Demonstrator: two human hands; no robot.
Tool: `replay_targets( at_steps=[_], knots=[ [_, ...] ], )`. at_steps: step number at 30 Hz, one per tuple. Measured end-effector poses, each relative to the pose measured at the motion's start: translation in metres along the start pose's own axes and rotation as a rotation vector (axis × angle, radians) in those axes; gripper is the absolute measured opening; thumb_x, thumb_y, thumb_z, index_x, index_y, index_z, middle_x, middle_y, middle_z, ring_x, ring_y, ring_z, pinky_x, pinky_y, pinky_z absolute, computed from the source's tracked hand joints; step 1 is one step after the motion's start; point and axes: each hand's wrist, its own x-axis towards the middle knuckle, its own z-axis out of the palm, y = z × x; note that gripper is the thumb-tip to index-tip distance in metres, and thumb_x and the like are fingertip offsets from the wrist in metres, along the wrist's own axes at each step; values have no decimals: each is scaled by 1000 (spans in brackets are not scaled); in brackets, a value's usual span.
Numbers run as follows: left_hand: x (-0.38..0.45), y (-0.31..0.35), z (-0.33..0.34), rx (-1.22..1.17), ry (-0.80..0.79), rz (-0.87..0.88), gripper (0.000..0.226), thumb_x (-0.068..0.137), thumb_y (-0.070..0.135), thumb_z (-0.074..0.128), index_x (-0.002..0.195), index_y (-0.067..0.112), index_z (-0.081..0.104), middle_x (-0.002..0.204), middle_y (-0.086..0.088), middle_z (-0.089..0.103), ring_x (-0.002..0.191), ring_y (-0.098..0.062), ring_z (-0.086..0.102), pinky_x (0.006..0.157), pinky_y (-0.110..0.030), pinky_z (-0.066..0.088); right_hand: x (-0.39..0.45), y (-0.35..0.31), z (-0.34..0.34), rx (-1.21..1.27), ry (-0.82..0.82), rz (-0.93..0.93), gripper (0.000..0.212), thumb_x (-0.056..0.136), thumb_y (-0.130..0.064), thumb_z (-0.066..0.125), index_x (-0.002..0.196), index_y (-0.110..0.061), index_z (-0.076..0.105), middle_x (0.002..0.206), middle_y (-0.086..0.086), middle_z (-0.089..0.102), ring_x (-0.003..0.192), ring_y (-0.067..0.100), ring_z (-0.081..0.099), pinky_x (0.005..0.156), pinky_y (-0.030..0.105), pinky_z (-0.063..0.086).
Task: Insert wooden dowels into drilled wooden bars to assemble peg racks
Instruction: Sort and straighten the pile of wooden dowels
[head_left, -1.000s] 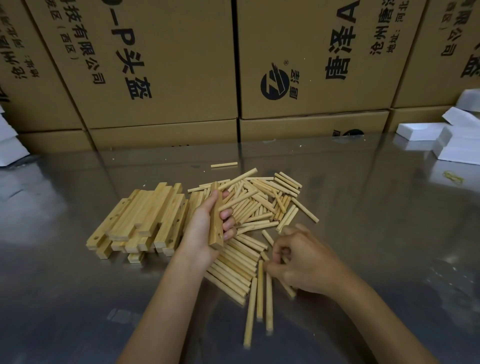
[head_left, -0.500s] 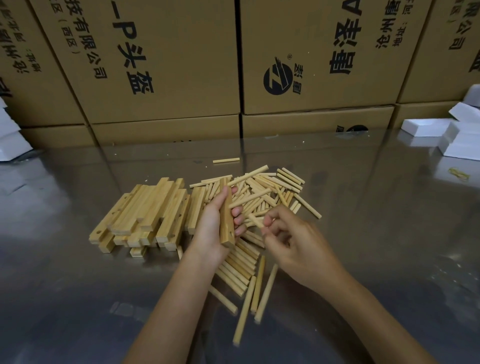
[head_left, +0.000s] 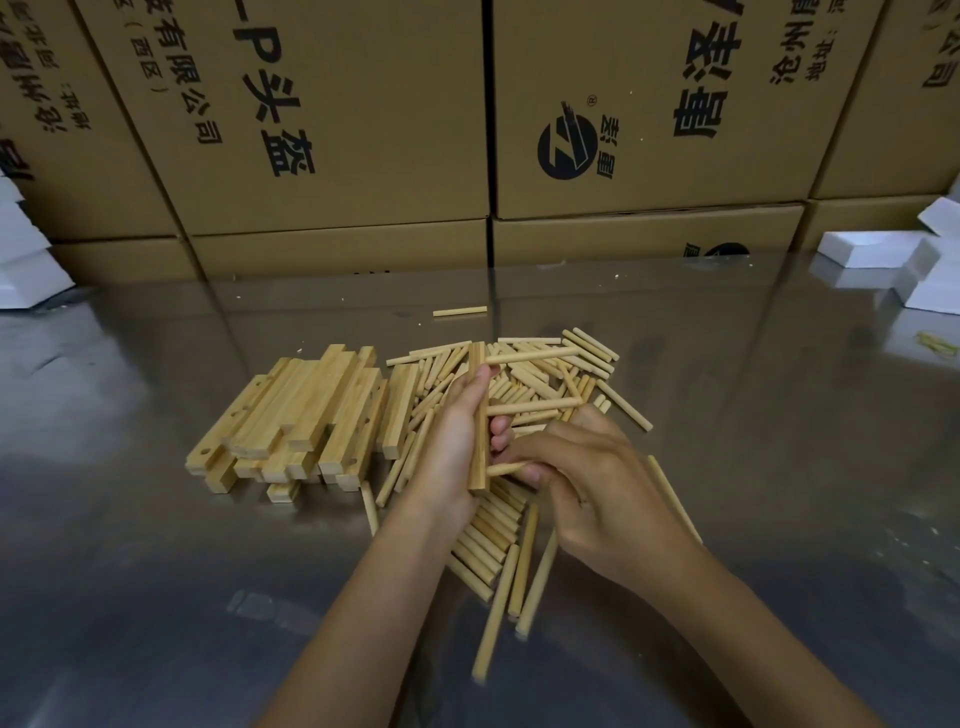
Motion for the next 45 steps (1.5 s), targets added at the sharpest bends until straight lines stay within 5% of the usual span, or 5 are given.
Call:
replay_targets(
  at_steps=[18,26,31,39,45],
  knots=[
    [2,3,1,10,4,73,40,102,42,49,134,18,56,61,4,42,52,-10,41,49,-22,36,1,4,-1,346,39,222,17,87,-9,73,97,-22,78,91,-18,74,91,-1,68,79,21,55],
    [-3,2,3,36,-23,55,40,102,41,50,134,18,56,61,3,43,52,-10,42,47,-21,37,0,5,-4,239,-7,153,20,88,-12,72,103,-25,78,97,-21,71,97,-4,60,78,9,44],
    [-2,9,-2,-53,-35,22,44,102,43,49,134,14,56,63,3,42,53,-10,41,48,-22,34,0,7,-4,43,-130,136,12,99,-22,55,103,-31,63,87,-18,67,88,1,59,86,27,41],
    [-3,12,-3,-234,1,6,34,102,40,47,121,13,57,63,2,44,53,-12,40,48,-23,35,6,-4,-14,1052,239,415,17,93,-12,61,103,-1,52,93,16,76,80,25,72,72,27,58],
    [-6,7,6,-242,-14,-27,40,100,44,52,125,14,62,63,2,47,53,-15,46,57,-29,44,4,-8,1,1155,163,451,25,88,-11,64,104,3,53,100,20,74,93,34,72,86,36,58]
  ],
)
